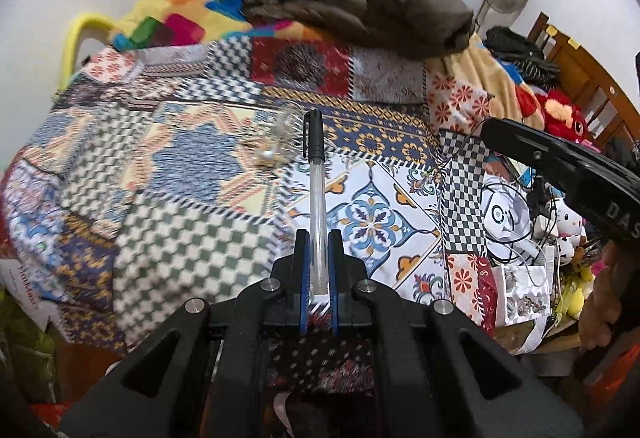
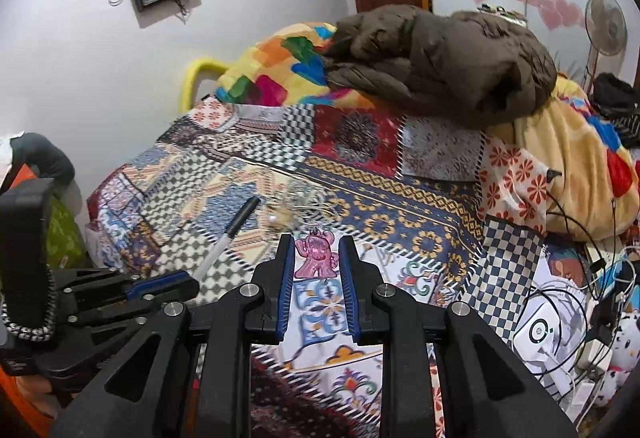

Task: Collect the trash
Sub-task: 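Lift the figurine and pen and carry both over the white bucket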

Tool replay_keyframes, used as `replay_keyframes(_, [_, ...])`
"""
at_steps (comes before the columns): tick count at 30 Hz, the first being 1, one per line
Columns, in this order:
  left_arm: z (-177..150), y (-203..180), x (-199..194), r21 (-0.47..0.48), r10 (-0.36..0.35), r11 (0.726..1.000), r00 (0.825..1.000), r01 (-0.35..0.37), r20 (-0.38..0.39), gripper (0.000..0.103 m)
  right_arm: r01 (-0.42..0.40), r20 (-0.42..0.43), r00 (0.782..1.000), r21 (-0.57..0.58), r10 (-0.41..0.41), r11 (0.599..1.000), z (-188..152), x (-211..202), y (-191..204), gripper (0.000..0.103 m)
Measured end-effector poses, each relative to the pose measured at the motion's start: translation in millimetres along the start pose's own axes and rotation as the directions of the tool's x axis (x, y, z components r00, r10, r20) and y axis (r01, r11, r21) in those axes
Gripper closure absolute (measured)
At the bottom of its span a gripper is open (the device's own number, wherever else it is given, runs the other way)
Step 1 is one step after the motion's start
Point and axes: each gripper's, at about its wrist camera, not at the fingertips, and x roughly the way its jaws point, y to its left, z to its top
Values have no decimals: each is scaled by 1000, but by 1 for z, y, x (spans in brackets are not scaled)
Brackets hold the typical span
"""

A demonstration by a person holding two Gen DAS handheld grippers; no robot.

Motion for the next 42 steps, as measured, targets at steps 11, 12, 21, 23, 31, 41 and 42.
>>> replay_keyframes(11, [-48,53,-99,-63,65,996,993,-59,99,97,-43,21,999,-54,44,998,-12,-35,73,83])
replay_keyframes(12, [-52,57,-106,-67,71,996,992,-64,106,97,-49,20,999,-58,51,997,-14,-36,79,83])
replay_keyframes(21, [-107,112,-169,-142,134,983,979,-113,154,97,-110,2,994,-127,111,986,-36,-42,151,83])
replay_keyframes(23, [-121,127,-180,-170,158,977,975,-131,156,97,-128,-10,992,-160,128,979,-42,-41,172,83])
replay_keyframes(31, [-178,188,-208,-289,234,939,963,-188,132,97,-210,-80,977,-263,196,942,-70,-22,249,83])
replay_keyframes(41, [-253,268,-223,-435,321,858,946,-274,38,97,-320,-204,944,-360,261,876,-109,12,341,83])
replay_keyframes(42, [-259,275,-222,-445,325,850,945,-281,23,97,-326,-213,941,-367,262,871,-113,14,348,83])
